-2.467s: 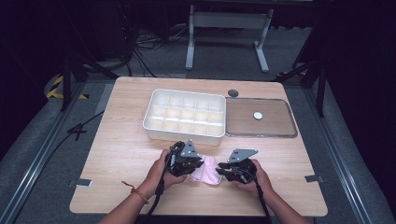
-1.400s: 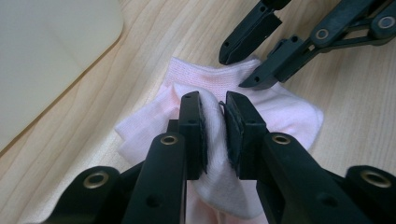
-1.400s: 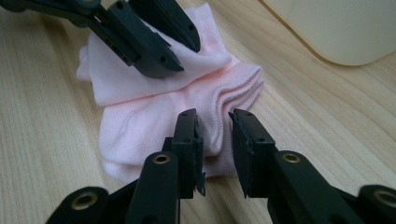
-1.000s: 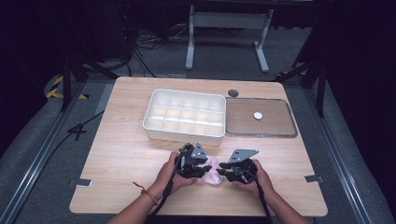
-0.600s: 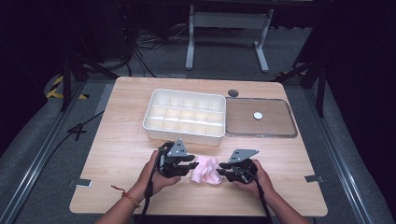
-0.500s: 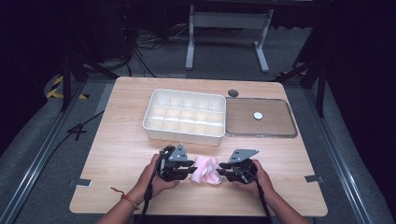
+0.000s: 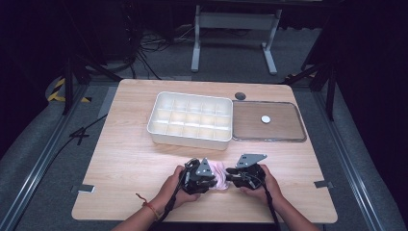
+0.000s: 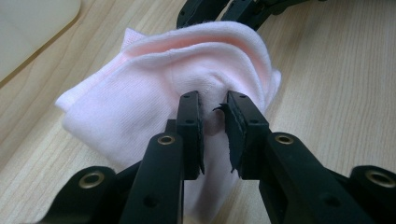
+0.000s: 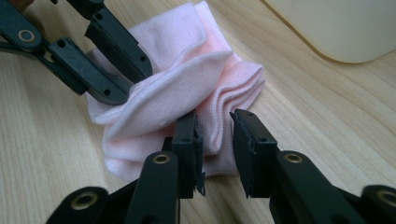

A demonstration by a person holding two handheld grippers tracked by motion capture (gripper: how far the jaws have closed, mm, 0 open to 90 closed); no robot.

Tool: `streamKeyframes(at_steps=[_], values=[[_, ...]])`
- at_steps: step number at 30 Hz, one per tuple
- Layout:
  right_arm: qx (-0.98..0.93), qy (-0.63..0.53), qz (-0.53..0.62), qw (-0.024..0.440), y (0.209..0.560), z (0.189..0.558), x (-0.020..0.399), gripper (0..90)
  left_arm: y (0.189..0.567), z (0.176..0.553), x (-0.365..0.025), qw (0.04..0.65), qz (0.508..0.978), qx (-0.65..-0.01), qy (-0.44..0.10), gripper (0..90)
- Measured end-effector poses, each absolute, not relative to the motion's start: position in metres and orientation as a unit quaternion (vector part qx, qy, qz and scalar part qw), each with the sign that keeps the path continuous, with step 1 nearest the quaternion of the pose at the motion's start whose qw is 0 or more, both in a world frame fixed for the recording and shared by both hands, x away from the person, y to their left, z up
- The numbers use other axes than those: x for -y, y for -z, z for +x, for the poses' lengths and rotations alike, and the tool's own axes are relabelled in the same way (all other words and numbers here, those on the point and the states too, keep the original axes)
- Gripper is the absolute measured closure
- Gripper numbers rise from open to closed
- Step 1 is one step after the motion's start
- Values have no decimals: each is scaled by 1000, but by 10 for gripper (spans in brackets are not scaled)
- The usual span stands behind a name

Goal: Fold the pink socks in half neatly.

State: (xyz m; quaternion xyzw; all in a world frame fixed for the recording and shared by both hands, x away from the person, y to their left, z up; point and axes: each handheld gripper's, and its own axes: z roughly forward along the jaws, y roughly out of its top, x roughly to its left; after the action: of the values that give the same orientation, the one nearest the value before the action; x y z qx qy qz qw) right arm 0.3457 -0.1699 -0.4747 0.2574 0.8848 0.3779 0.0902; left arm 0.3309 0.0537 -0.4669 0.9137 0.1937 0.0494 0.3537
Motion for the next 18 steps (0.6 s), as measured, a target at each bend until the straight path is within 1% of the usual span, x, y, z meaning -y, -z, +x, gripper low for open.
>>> streamKeyframes(at_steps=[5,9,12,15,18], values=[[-880,-382,263,99,466,345,175,693,469,330,-55,359,911,-199,-49,750],[-856,-428,264,122,444,341,179,706,470,329,-55,365,907,-203,-47,732],[-853,-441,250,126,439,337,173,699,470,330,-56,367,907,-203,-45,718],[-863,-432,230,128,441,335,161,682,469,328,-56,368,907,-200,-45,652],[-873,-414,226,122,449,337,151,643,463,328,-63,371,905,-204,-45,575]])
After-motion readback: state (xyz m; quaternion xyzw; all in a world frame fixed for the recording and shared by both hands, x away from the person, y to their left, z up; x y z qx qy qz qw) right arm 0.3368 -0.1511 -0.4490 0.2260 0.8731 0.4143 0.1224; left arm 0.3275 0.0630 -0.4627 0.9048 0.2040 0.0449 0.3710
